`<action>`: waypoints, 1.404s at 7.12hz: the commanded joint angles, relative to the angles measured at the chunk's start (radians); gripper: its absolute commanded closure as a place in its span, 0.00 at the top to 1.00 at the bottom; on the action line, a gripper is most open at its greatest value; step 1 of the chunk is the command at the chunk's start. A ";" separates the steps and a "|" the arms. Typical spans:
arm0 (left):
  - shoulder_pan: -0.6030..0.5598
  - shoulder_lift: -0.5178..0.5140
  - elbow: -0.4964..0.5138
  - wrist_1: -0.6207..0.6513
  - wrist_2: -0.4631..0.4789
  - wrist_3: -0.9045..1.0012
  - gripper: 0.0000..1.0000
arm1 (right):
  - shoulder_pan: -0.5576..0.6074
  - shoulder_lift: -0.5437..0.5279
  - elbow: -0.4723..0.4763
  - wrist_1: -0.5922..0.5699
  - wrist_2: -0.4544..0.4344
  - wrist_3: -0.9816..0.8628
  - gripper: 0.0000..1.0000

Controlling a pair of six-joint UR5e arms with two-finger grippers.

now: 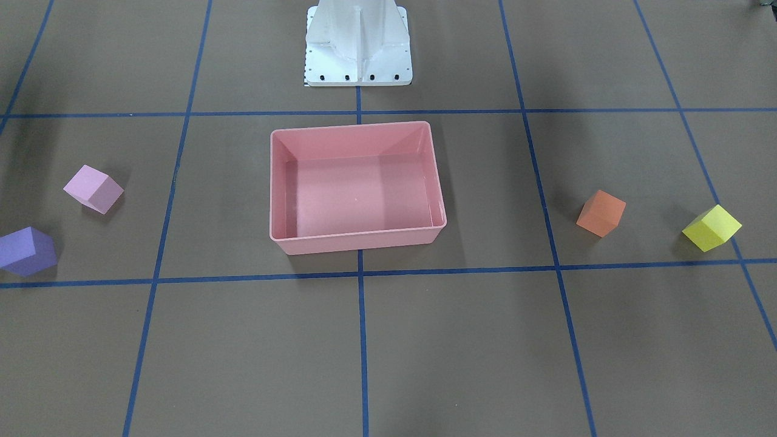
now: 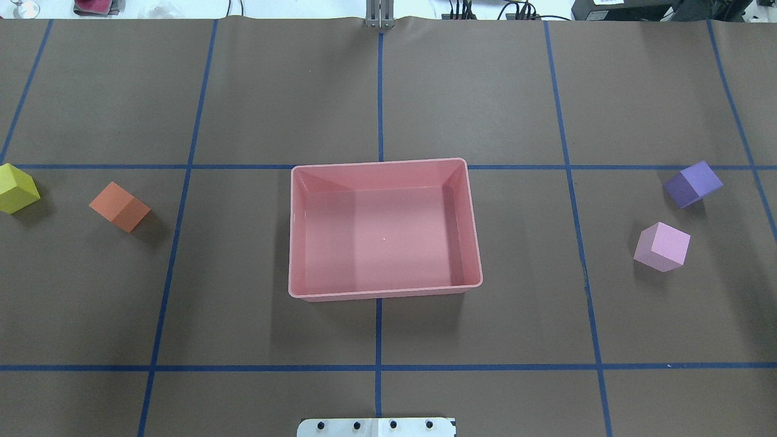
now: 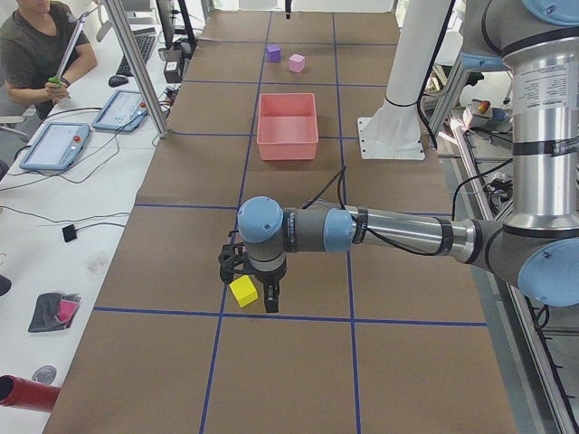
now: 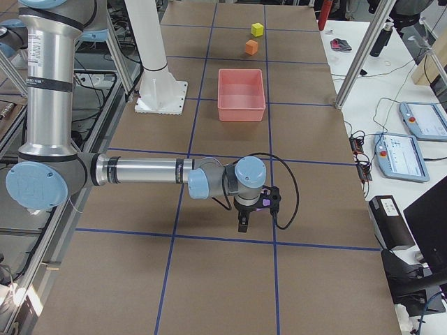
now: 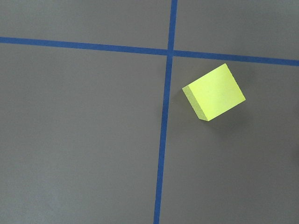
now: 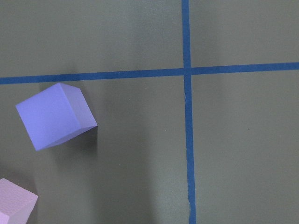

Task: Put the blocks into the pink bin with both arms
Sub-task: 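Move the right gripper down toward the lavender cube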

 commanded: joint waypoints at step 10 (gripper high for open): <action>0.064 0.003 0.002 -0.076 -0.029 -0.002 1.00 | -0.099 0.026 0.000 0.141 0.075 0.058 1.00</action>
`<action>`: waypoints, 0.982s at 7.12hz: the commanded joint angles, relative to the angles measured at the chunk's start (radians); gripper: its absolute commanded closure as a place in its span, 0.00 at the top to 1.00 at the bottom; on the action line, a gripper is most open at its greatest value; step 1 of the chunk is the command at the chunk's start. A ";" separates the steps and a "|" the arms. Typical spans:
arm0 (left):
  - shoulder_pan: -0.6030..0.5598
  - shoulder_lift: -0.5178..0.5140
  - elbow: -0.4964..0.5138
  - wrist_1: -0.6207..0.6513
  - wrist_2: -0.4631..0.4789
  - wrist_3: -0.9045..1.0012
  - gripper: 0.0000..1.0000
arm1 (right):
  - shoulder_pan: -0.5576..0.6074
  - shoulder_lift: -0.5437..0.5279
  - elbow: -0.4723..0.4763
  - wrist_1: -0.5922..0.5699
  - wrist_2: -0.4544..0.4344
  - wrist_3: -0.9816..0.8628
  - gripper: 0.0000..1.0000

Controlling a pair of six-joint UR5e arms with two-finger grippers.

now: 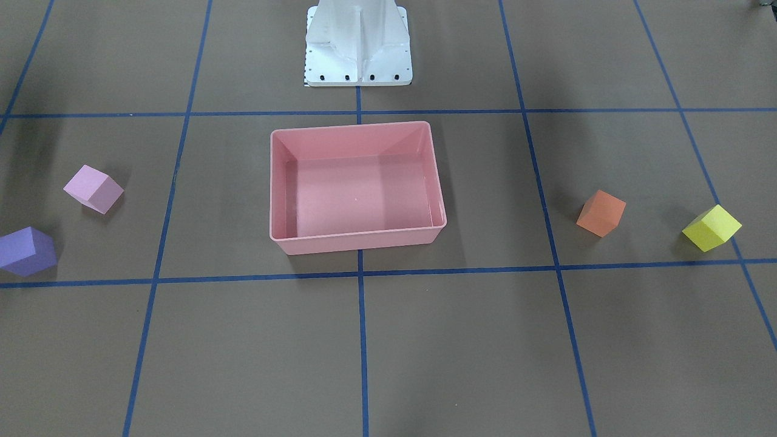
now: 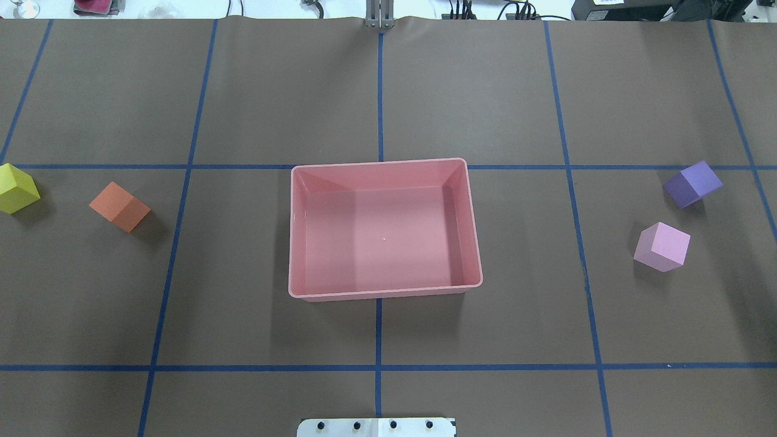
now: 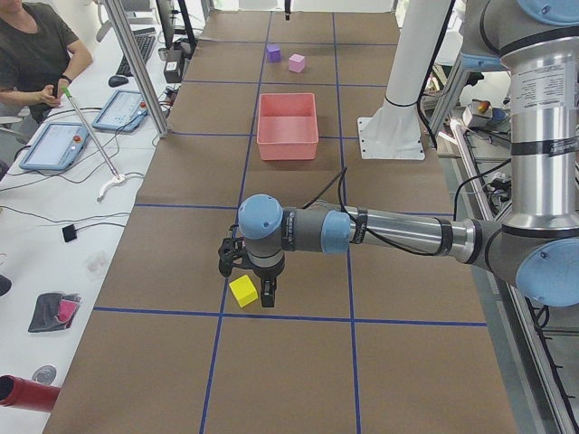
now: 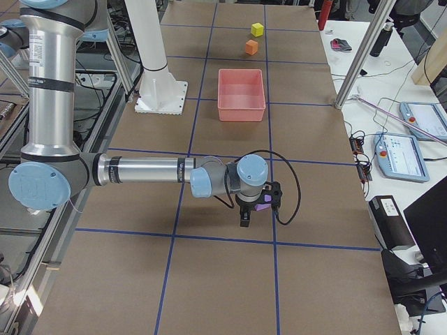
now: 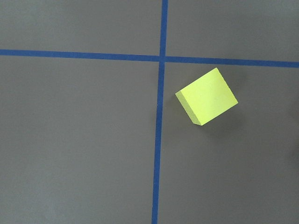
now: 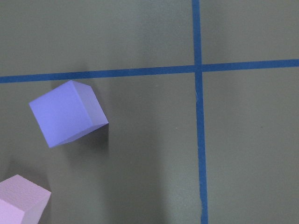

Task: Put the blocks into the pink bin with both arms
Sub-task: 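Move the right gripper down toward the lavender cube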

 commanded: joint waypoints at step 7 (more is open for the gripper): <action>0.033 -0.003 0.012 -0.032 -0.027 -0.003 1.00 | -0.434 -0.004 0.031 0.441 -0.163 0.884 0.99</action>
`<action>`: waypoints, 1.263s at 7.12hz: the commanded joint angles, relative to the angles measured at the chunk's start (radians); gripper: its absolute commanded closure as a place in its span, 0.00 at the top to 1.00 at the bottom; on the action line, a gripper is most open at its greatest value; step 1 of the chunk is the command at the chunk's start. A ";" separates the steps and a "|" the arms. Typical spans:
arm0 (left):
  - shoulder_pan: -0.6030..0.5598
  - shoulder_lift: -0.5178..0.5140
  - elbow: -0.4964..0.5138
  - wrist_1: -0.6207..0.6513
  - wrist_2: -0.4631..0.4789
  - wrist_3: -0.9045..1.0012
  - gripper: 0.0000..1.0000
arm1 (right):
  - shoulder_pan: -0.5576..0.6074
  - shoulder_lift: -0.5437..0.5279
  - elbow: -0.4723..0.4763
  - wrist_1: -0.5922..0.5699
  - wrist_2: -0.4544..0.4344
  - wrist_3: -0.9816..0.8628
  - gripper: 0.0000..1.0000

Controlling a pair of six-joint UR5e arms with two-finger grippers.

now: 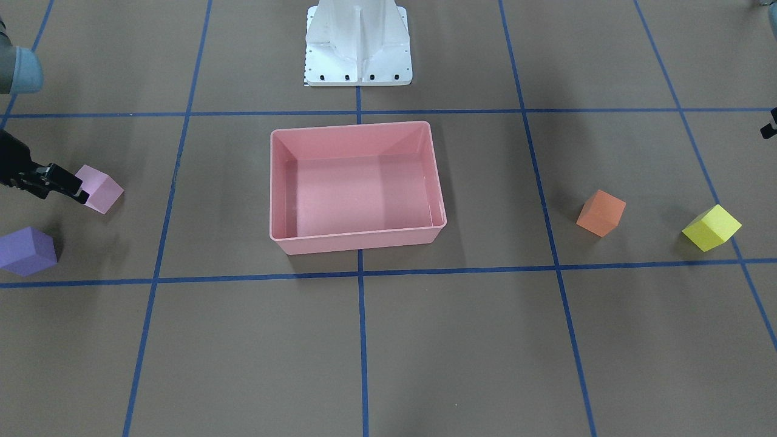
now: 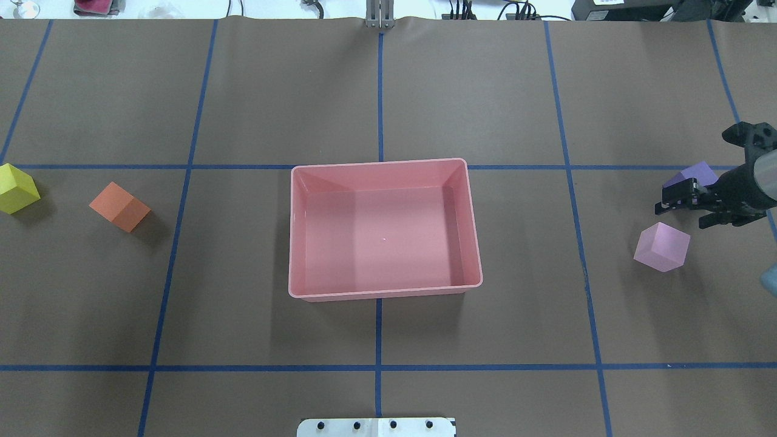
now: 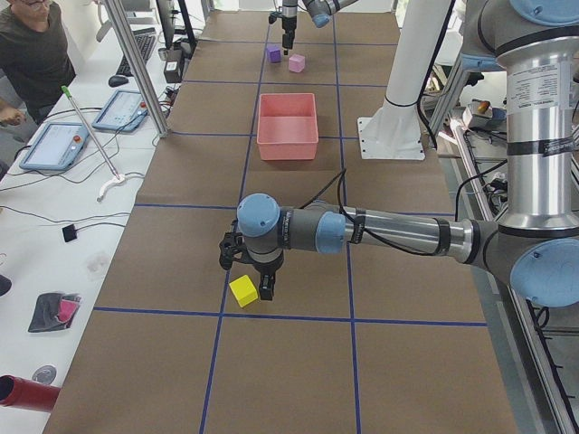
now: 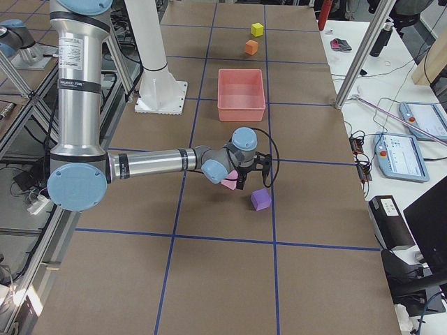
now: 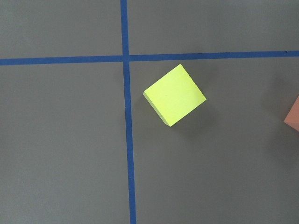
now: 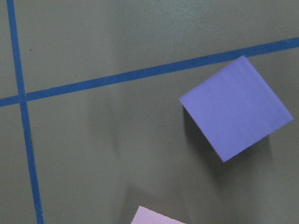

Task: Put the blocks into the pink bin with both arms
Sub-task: 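Grasp the lavender cube with right gripper while left gripper reaches for orange cube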

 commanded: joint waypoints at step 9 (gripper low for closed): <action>0.325 -0.135 0.065 -0.216 0.098 -0.394 1.00 | -0.100 0.024 0.053 -0.018 -0.038 0.150 0.00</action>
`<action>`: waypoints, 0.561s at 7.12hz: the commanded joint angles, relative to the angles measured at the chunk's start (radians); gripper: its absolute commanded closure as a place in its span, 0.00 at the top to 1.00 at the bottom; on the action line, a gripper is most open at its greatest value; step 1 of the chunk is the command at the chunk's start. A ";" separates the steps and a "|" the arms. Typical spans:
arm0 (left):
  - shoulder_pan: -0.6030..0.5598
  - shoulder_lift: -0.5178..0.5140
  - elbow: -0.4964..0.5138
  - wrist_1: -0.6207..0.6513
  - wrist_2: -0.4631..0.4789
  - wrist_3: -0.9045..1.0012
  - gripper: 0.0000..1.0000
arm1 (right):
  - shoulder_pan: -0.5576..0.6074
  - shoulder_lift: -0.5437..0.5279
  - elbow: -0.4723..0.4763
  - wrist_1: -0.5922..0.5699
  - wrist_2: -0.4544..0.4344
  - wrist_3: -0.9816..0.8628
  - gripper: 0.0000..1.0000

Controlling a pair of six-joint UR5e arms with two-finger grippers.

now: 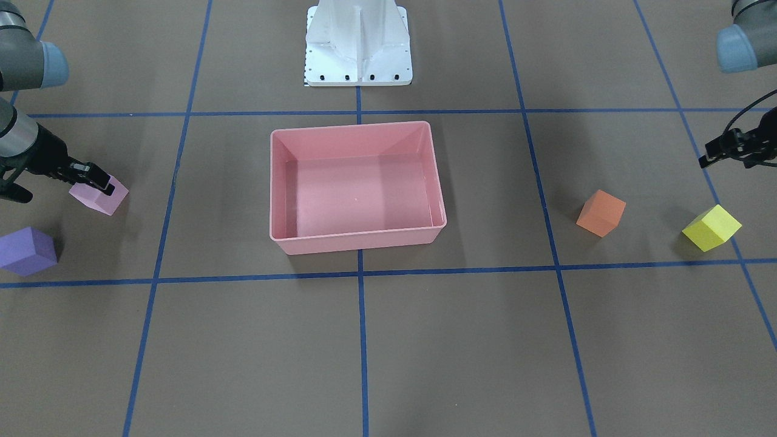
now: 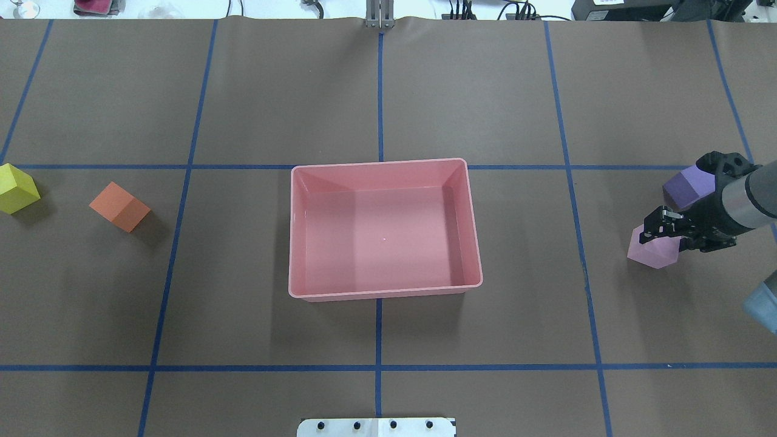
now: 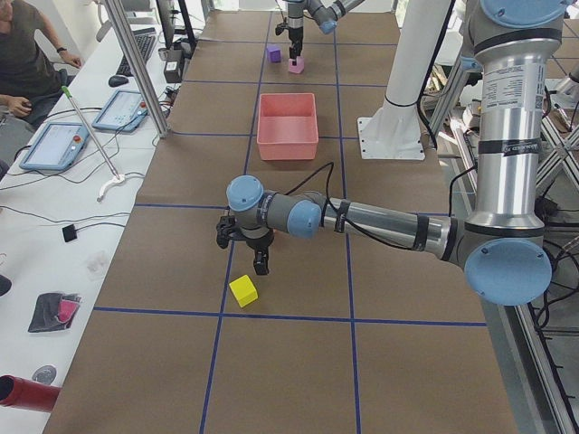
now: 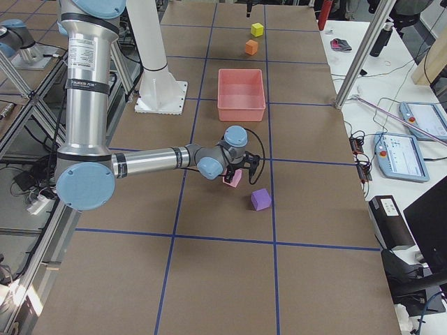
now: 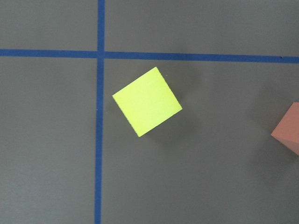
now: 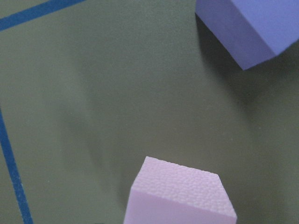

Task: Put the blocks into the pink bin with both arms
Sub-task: 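Grasp the lavender cube with right gripper while left gripper reaches for orange cube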

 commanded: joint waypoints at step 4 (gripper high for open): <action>0.229 -0.202 0.056 -0.076 0.055 -0.268 0.99 | 0.014 0.506 0.142 -0.575 -0.007 0.101 0.00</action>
